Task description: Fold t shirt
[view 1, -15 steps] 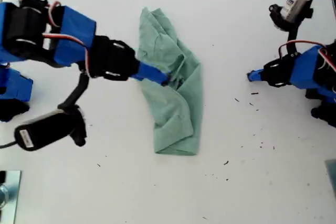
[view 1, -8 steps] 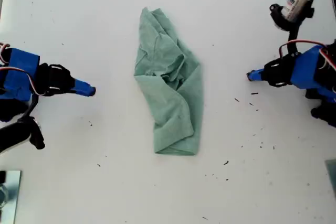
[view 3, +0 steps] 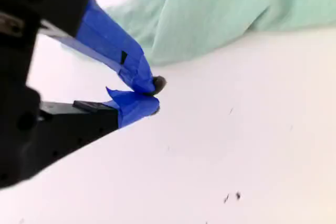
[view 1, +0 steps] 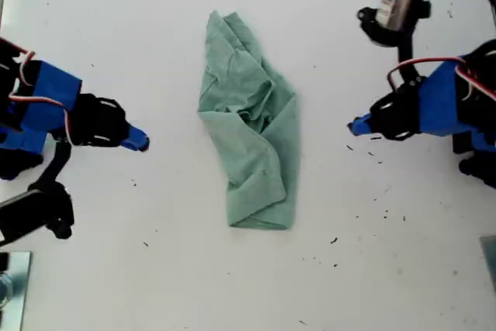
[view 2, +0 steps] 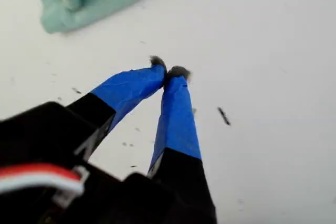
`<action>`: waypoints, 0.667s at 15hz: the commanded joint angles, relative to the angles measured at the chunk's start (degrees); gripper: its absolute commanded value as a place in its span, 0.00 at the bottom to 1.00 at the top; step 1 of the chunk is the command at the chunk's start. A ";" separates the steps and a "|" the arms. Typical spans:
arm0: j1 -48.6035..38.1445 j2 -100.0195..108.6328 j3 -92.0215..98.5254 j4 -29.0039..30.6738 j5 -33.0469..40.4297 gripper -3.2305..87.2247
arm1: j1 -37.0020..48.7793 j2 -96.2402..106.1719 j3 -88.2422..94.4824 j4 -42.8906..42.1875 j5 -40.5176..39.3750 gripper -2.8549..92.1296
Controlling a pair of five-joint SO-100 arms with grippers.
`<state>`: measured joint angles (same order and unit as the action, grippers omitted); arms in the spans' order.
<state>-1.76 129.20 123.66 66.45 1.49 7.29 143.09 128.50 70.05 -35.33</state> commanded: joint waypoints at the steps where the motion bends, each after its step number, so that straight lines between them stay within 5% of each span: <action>1: 4.57 -20.39 -32.52 2.20 3.87 0.24 | -9.05 -20.74 -36.74 9.14 4.75 0.27; 3: 6.42 -34.72 -47.20 3.96 5.45 0.31 | -13.71 -31.46 -51.42 12.83 7.12 0.39; 10: 6.06 -60.29 -59.94 5.27 6.33 0.36 | -17.67 -51.86 -56.07 9.05 16.61 0.38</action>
<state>4.66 70.05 66.88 72.86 7.47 -9.58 93.43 76.11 81.65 -19.69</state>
